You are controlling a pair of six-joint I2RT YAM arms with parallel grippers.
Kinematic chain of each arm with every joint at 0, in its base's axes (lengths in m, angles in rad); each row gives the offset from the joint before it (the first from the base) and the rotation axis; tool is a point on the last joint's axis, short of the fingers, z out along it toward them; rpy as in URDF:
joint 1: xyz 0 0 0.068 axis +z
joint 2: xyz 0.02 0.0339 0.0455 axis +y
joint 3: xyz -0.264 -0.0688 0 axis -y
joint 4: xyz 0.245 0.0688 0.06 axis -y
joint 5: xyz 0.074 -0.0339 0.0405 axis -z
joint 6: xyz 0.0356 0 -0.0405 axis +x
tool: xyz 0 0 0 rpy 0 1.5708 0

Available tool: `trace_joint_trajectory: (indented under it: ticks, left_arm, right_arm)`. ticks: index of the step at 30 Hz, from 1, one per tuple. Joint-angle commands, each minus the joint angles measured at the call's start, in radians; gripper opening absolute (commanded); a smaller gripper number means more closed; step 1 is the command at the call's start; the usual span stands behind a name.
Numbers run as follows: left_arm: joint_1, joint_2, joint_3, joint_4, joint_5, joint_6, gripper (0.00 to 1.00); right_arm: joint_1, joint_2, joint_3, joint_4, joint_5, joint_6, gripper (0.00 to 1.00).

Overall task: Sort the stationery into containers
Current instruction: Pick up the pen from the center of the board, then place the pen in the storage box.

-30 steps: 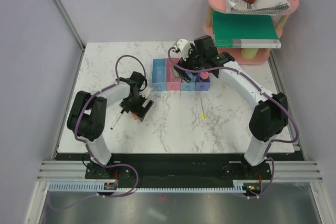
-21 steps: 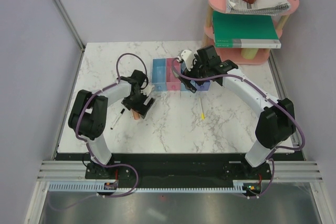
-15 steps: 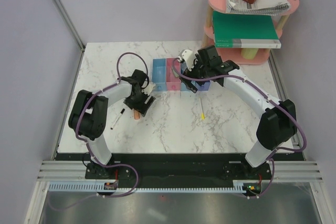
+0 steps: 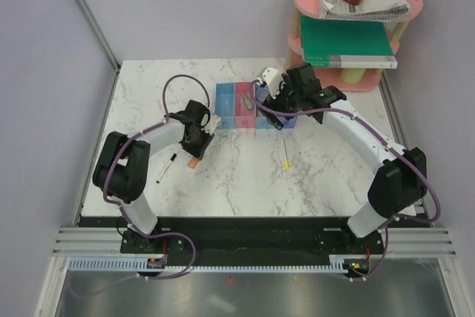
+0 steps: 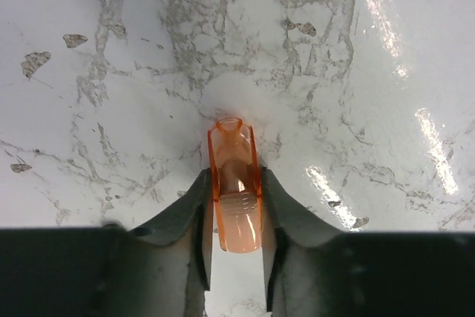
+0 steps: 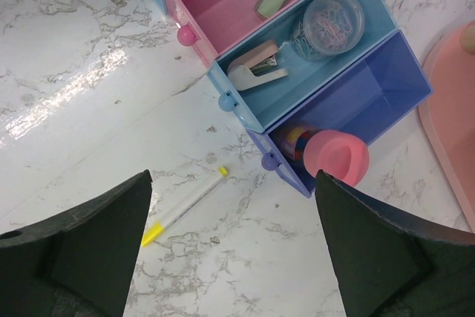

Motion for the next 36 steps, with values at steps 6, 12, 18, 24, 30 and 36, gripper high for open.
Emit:
trace_joint_trajectory:
  ticks: [6, 12, 18, 24, 30, 36]
  left_arm:
    - [-0.013, 0.005, -0.045, -0.019, 0.082, 0.014, 0.02]
    - [-0.013, -0.083, 0.035, -0.100, 0.157, 0.008, 0.02]
    - [-0.026, -0.163, 0.251, -0.206, 0.326, -0.052, 0.02]
    - [-0.032, -0.133, 0.482, -0.154, 0.466, -0.156, 0.02]
    - [-0.032, 0.013, 0.608, 0.056, 0.469, -0.243, 0.02]
    - [-0.033, 0.255, 0.754, 0.167, 0.522, -0.346, 0.02]
  right_arm:
    - [-0.031, -0.074, -0.012, 0.002, 0.013, -0.010, 0.98]
    - [-0.043, -0.108, -0.068, -0.005, 0.019, -0.012, 0.98]
    - [-0.066, -0.166, -0.178, -0.003, 0.032, -0.006, 0.98]
    - [-0.094, -0.212, -0.238, 0.000, 0.057, -0.021, 0.98]
    - [-0.152, -0.228, -0.269, 0.034, 0.083, -0.033, 0.98]
    - [-0.180, -0.211, -0.331, 0.032, 0.056, -0.036, 0.98]
